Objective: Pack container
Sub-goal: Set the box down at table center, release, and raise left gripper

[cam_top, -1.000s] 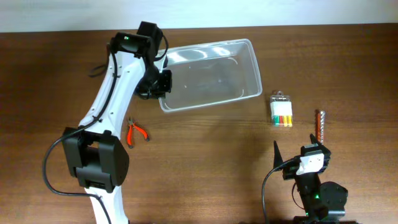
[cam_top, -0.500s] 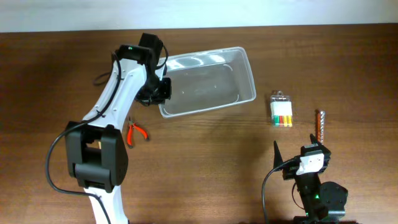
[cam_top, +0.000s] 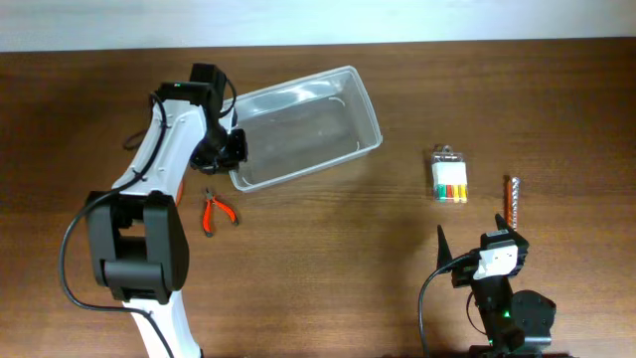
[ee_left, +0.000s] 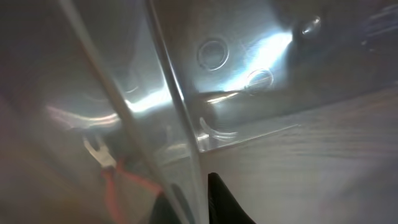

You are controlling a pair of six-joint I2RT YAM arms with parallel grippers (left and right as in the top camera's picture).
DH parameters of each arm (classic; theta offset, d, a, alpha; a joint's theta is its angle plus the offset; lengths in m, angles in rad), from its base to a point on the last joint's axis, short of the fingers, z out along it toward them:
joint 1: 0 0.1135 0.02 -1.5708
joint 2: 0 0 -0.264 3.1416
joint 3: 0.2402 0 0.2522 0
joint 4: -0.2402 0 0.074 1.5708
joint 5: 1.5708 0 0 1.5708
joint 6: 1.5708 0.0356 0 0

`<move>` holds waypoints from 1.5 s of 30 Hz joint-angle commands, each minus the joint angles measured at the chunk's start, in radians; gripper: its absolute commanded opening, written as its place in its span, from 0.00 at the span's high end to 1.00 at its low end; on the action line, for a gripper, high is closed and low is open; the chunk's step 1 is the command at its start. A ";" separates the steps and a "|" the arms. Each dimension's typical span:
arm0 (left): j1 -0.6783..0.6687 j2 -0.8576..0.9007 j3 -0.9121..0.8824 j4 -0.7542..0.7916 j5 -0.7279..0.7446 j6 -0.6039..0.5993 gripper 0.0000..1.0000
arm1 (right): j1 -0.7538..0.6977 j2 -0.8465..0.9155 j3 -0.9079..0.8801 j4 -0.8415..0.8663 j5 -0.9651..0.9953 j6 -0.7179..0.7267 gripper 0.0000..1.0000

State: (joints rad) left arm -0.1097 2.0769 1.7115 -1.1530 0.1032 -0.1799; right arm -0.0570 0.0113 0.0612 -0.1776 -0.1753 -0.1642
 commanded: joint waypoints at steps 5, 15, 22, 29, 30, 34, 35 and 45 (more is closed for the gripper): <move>-0.017 -0.039 -0.064 0.036 -0.006 0.076 0.95 | 0.005 -0.006 -0.006 -0.001 -0.002 0.000 0.01; -0.028 -0.039 -0.080 0.011 -0.003 0.107 0.95 | 0.005 -0.006 -0.006 -0.001 -0.002 0.000 0.01; -0.034 -0.039 -0.080 -0.018 -0.003 0.108 0.97 | 0.005 -0.006 -0.006 -0.001 -0.002 0.000 0.01; -0.034 -0.039 -0.080 -0.011 -0.003 0.106 0.81 | 0.005 -0.006 -0.006 -0.001 -0.002 0.000 0.01; -0.034 -0.039 -0.080 -0.010 -0.003 0.106 0.72 | 0.005 -0.006 -0.006 -0.001 -0.002 0.000 0.02; -0.034 -0.039 -0.080 -0.007 -0.003 0.107 0.58 | 0.005 -0.006 -0.006 -0.001 -0.001 0.000 0.01; -0.034 -0.039 -0.080 -0.006 -0.003 0.107 0.55 | 0.005 -0.006 -0.006 -0.001 -0.002 0.000 0.01; -0.014 -0.039 -0.016 0.047 0.031 0.061 0.51 | 0.005 -0.006 -0.006 -0.001 -0.002 0.000 0.01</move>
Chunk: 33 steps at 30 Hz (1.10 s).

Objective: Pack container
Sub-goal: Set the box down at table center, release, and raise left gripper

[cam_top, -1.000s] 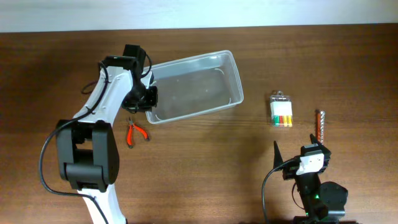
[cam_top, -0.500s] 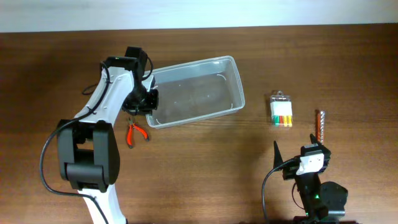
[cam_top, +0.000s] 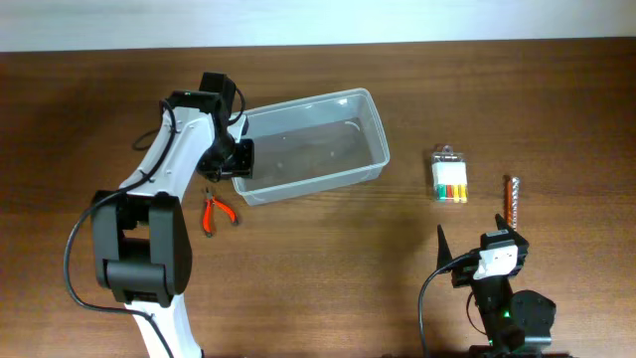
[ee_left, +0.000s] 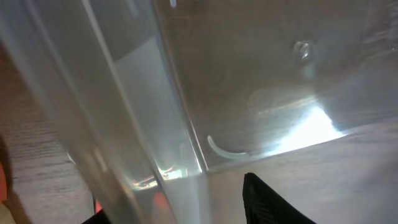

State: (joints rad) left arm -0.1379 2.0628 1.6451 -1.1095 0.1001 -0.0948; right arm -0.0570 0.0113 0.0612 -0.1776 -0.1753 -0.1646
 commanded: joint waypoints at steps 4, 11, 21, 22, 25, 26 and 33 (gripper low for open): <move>0.028 -0.025 0.130 -0.010 0.050 -0.024 0.51 | 0.005 -0.006 -0.006 -0.001 -0.002 0.000 0.01; 0.031 -0.029 0.263 -0.059 0.048 -0.024 0.47 | 0.005 -0.006 -0.006 -0.001 -0.002 0.000 0.01; 0.081 -0.039 0.424 -0.202 -0.247 -0.348 0.45 | 0.005 -0.006 -0.006 -0.001 -0.002 0.000 0.01; 0.099 -0.045 0.427 -0.209 -0.247 -0.378 0.45 | 0.005 -0.006 -0.006 -0.001 -0.002 0.000 0.01; 0.164 -0.056 0.427 -0.219 -0.235 -0.417 0.16 | 0.005 -0.006 -0.006 -0.001 -0.002 0.000 0.01; 0.180 -0.057 0.427 -0.223 -0.229 -0.417 0.05 | 0.005 -0.006 -0.006 -0.001 -0.002 0.000 0.01; 0.280 -0.057 0.427 -0.254 -0.228 -0.416 0.01 | 0.005 -0.006 -0.006 -0.001 -0.002 0.000 0.01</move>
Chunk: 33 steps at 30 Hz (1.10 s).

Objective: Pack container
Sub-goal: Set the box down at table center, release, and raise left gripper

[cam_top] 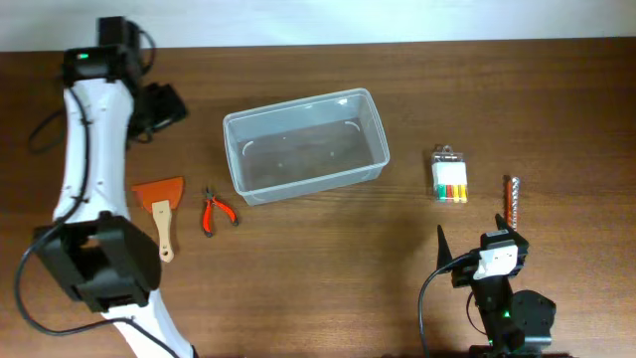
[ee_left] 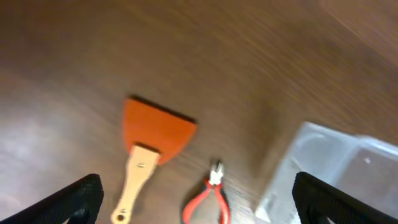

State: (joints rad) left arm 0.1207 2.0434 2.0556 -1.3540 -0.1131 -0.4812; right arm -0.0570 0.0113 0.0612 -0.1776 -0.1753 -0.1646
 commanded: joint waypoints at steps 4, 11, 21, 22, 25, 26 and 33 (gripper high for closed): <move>0.042 -0.037 0.016 -0.009 -0.015 -0.030 0.01 | 0.005 -0.006 -0.006 -0.001 -0.002 0.000 0.01; 0.041 -0.037 0.016 -0.009 -0.015 -0.030 0.01 | 0.005 -0.006 -0.006 -0.001 -0.002 0.000 0.01; 0.041 -0.037 0.016 -0.009 -0.015 -0.030 0.01 | 0.005 -0.006 -0.006 0.013 -0.002 0.000 0.01; 0.041 -0.037 0.016 -0.009 -0.015 -0.030 0.01 | 0.005 -0.006 -0.006 0.041 -0.004 0.001 0.01; 0.041 -0.037 0.016 -0.009 -0.015 -0.030 0.01 | 0.005 -0.006 -0.006 0.038 -0.040 0.008 0.01; 0.041 -0.037 0.016 -0.009 -0.015 -0.030 0.01 | 0.005 -0.006 -0.006 0.041 -0.038 0.007 0.01; 0.041 -0.037 0.016 -0.009 -0.015 -0.030 0.01 | 0.004 0.018 0.035 0.273 -0.024 0.151 0.02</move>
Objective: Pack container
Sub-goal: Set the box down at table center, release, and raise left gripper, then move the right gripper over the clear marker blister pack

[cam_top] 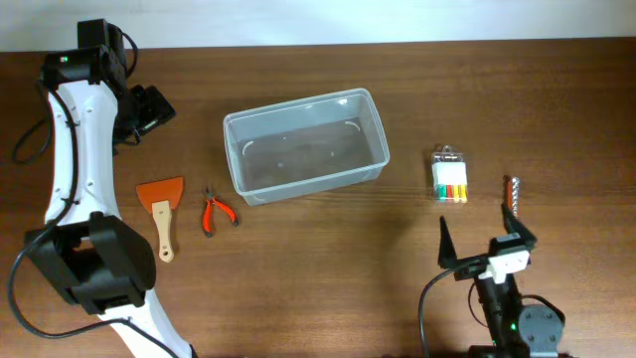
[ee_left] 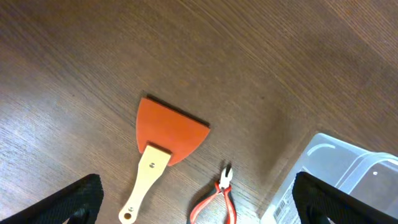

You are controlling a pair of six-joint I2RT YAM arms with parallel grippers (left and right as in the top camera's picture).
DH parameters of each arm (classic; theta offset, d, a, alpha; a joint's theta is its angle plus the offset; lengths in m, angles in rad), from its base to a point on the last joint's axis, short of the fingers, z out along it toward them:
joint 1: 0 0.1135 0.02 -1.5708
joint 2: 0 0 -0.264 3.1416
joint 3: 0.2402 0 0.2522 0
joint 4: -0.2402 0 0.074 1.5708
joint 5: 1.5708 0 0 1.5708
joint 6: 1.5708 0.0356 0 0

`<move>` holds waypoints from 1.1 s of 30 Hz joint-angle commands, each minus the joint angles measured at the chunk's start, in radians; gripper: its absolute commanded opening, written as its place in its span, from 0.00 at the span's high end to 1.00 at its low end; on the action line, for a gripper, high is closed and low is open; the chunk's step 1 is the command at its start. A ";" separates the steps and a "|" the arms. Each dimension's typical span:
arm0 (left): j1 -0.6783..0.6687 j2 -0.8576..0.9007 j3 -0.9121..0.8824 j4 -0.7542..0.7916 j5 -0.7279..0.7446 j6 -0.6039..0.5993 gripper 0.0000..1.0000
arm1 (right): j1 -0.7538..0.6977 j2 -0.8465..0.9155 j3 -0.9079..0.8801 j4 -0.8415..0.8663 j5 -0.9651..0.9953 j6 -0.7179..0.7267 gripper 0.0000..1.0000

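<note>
A clear plastic container point(cam_top: 306, 146) stands empty in the middle of the table. An orange scraper point(cam_top: 160, 204) with a wooden handle and red pliers point(cam_top: 217, 212) lie to its left. A pack of coloured markers point(cam_top: 450, 176) and a drill bit point(cam_top: 512, 199) lie to its right. My left gripper point(cam_top: 149, 107) hovers at the far left, open and empty. The left wrist view looks down on the scraper point(ee_left: 168, 134), pliers point(ee_left: 217, 202) and a container corner point(ee_left: 348, 180), with the left gripper point(ee_left: 199, 208) spread wide. My right gripper point(cam_top: 480, 242) sits open near the front edge.
The back edge of the brown wooden table point(cam_top: 328, 259) runs along the top of the overhead view, just behind the left arm.
The left gripper has shifted slightly and stays open high over the scraper and pliers. The right arm has changed its pose a little at the front edge. No object has moved.
First the left gripper gripped the left wall of the container, which lay askew. Then the container sat straighter, with the fingers still around its wall. After that the gripper was off it, open at the far left, where it stays.
</note>
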State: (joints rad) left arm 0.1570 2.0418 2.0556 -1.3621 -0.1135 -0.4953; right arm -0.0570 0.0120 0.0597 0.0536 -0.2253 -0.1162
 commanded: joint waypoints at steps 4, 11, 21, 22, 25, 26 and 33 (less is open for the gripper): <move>0.005 -0.036 0.016 -0.001 -0.015 -0.016 0.01 | 0.004 0.177 0.159 0.041 0.099 0.125 0.01; 0.005 -0.036 0.016 -0.001 -0.014 -0.016 0.01 | 0.004 1.266 1.152 -0.467 0.098 0.019 0.01; 0.005 -0.036 0.016 -0.001 -0.014 -0.016 0.01 | -0.024 1.749 1.635 -0.783 0.130 0.020 0.01; 0.005 -0.035 0.016 -0.001 -0.014 -0.016 0.01 | -0.028 1.746 1.635 -0.784 0.128 0.020 0.01; 0.005 -0.036 0.016 -0.001 -0.014 -0.016 0.01 | -0.035 1.730 1.642 -0.784 0.125 0.019 0.02; 0.005 -0.035 0.016 -0.001 -0.014 -0.016 0.01 | -0.038 1.728 1.655 -0.790 0.125 0.019 0.01; 0.005 -0.036 0.016 -0.001 -0.014 -0.016 0.01 | -0.035 1.725 1.931 -0.963 0.121 0.027 0.01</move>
State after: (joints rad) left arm 0.1577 2.0212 2.0613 -1.3636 -0.1207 -0.4992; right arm -0.0921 1.7683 1.8462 -0.8757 -0.1131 -0.0860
